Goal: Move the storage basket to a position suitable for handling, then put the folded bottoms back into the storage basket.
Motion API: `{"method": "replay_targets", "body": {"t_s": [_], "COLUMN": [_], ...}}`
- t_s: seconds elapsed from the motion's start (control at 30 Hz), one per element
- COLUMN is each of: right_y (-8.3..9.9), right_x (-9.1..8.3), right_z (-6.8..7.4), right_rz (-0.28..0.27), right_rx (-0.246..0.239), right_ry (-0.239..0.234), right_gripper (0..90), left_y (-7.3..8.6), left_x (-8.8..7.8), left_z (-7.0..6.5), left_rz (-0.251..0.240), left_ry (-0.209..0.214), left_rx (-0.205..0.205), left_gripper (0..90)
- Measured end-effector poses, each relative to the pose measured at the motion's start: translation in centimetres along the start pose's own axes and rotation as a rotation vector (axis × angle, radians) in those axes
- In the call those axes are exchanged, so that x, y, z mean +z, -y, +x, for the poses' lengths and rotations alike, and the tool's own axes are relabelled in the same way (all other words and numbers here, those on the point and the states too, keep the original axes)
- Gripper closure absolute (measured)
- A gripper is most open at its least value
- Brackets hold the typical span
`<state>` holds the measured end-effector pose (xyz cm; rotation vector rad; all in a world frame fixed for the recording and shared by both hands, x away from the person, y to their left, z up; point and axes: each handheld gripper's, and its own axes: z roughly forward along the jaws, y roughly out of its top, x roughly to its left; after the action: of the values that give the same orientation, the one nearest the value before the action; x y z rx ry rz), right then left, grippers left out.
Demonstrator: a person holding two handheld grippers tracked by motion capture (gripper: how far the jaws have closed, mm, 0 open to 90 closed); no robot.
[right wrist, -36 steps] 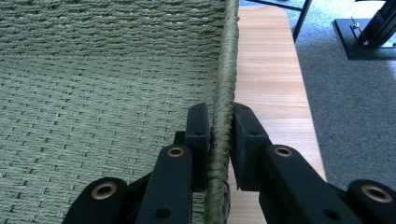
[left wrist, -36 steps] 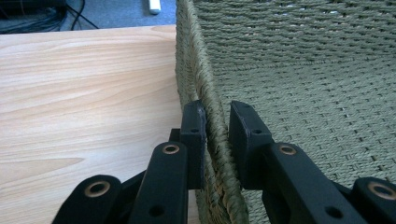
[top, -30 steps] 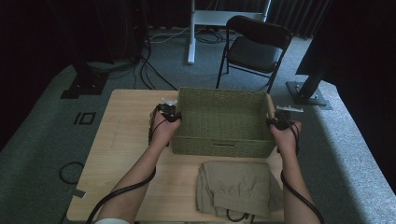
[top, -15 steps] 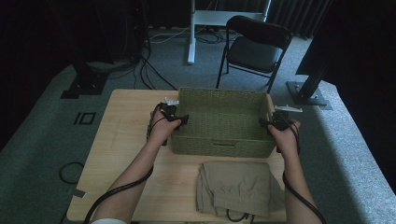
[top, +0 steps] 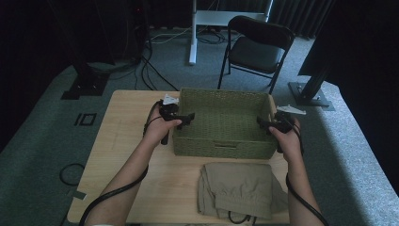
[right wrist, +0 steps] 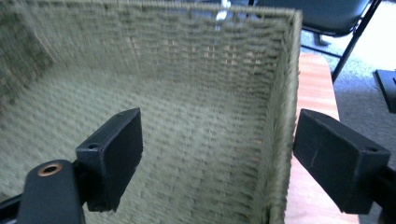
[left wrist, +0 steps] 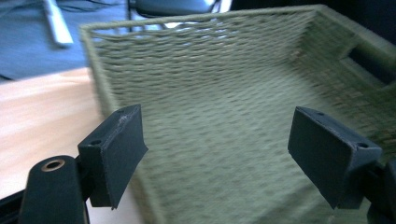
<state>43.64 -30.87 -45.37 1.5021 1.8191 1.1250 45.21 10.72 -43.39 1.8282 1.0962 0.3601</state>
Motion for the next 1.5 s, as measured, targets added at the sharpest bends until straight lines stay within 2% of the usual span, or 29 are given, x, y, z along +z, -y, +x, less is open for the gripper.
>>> {"method": "replay_targets", "body": {"t_s": [0.07,0.13,0.17,0.2,0.23,0.33,0.43,0.5,0.67,0.77,0.9,0.97,1.0,1.03,1.07,1.33,1.5], "right_y": [-0.1,-0.1,0.0,0.0,0.0,0.0,0.1,0.2,0.6,1.0,1.4,1.5,1.6,1.7,1.8,3.1,4.1], "right_x": [-0.1,-0.2,-0.2,-0.2,-0.3,-0.6,-1.2,-1.8,-3.3,-4.3,-5.5,-6.0,-6.2,-6.5,-6.7,-8.4,-9.6], "right_z": [0.0,0.2,0.3,0.4,0.5,0.6,0.8,0.9,1.0,1.2,1.6,1.7,1.8,2.0,2.0,3.0,3.7], "right_rz": [-0.016,-0.011,-0.007,-0.006,-0.010,-0.024,-0.035,-0.032,-0.050,-0.063,-0.107,-0.047,-0.043,-0.062,-0.068,-0.120,-0.146], "right_rx": [0.011,-0.022,-0.045,-0.053,-0.052,-0.062,-0.081,-0.104,-0.115,-0.087,-0.128,-0.099,-0.112,-0.142,-0.151,-0.164,-0.177], "right_ry": [-0.006,0.003,0.004,0.002,-0.002,-0.002,-0.005,0.002,-0.007,-0.041,-0.044,-0.052,-0.055,-0.037,-0.028,-0.068,-0.109], "right_gripper": [17.9,16.4,14.9,14.9,15.0,15.0,15.0,14.9,15.0,15.0,15.5,16.0,15.9,15.9,15.9,13.8,13.8], "left_y": [0.0,0.0,0.0,-0.1,-0.2,0.0,0.3,0.6,1.0,1.3,1.6,1.9,2.0,2.2,2.3,3.6,4.6], "left_x": [-0.4,-0.9,-1.2,-1.6,-1.9,-2.7,-3.3,-3.6,-4.4,-4.8,-5.0,-5.1,-5.1,-5.2,-5.2,-5.4,-5.4], "left_z": [0.2,0.4,0.4,0.5,0.5,0.2,-0.3,-0.7,-2.1,-3.2,-4.4,-5.0,-5.3,-5.5,-5.7,-7.0,-7.6], "left_rz": [-0.005,-0.012,-0.013,-0.029,-0.047,-0.072,-0.077,-0.063,-0.069,-0.075,-0.084,-0.085,-0.085,-0.083,-0.086,-0.087,-0.075], "left_ry": [-0.006,-0.023,-0.026,-0.018,-0.006,-0.031,-0.011,0.005,0.049,0.083,0.107,0.123,0.130,0.137,0.142,0.184,0.203], "left_rx": [0.027,0.058,0.045,0.013,0.005,0.095,0.104,0.124,0.152,0.173,0.198,0.208,0.209,0.211,0.213,0.215,0.227], "left_gripper": [19.7,19.7,19.8,19.9,20.0,18.2,18.1,18.1,18.2,18.2,18.2,18.2,18.2,18.2,18.2,18.2,18.2]}}
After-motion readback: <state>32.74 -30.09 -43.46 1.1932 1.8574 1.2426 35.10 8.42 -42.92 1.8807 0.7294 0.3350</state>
